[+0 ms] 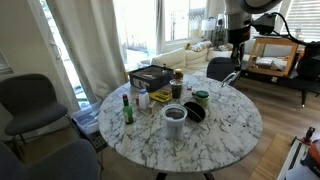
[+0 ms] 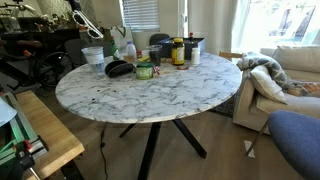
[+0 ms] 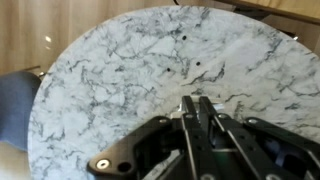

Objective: Remove the glasses from the silver cup and put them in the black purse

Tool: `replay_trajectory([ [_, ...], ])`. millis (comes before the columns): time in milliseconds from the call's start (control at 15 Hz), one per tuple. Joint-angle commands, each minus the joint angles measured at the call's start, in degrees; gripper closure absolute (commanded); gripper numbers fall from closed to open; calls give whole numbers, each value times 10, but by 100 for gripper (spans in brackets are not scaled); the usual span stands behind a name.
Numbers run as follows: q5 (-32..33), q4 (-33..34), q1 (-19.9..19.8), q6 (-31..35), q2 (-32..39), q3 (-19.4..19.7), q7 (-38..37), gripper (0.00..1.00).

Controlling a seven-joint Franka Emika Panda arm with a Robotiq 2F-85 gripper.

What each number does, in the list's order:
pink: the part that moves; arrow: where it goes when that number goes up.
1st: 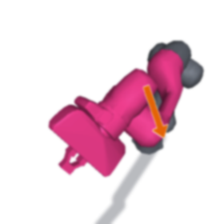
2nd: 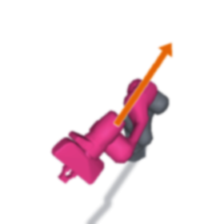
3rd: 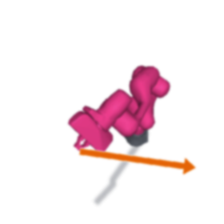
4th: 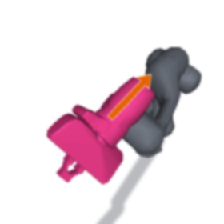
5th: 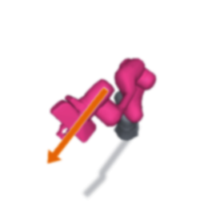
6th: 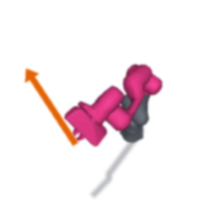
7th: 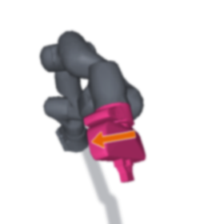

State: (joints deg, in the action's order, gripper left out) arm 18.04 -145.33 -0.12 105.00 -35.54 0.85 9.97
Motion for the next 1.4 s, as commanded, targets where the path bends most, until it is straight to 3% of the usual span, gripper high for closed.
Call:
replay_trajectory([
  [0,7,-3,-10,-2,1,5,-20,89],
  [133,11,-5,-23,-2,5,6,-40,89],
  [200,1,-2,-22,7,15,-1,-65,97],
  [467,-25,-6,-32,129,53,-17,-189,97],
  [800,-18,-4,-40,258,123,-27,-232,97],
  [933,-23,6,-36,267,156,-30,-229,97],
  [1000,-21,-5,-36,253,122,-28,-219,89],
  [1267,-20,4,-35,262,152,-30,-221,89],
  [1333,-20,5,-34,262,153,-30,-221,97],
])
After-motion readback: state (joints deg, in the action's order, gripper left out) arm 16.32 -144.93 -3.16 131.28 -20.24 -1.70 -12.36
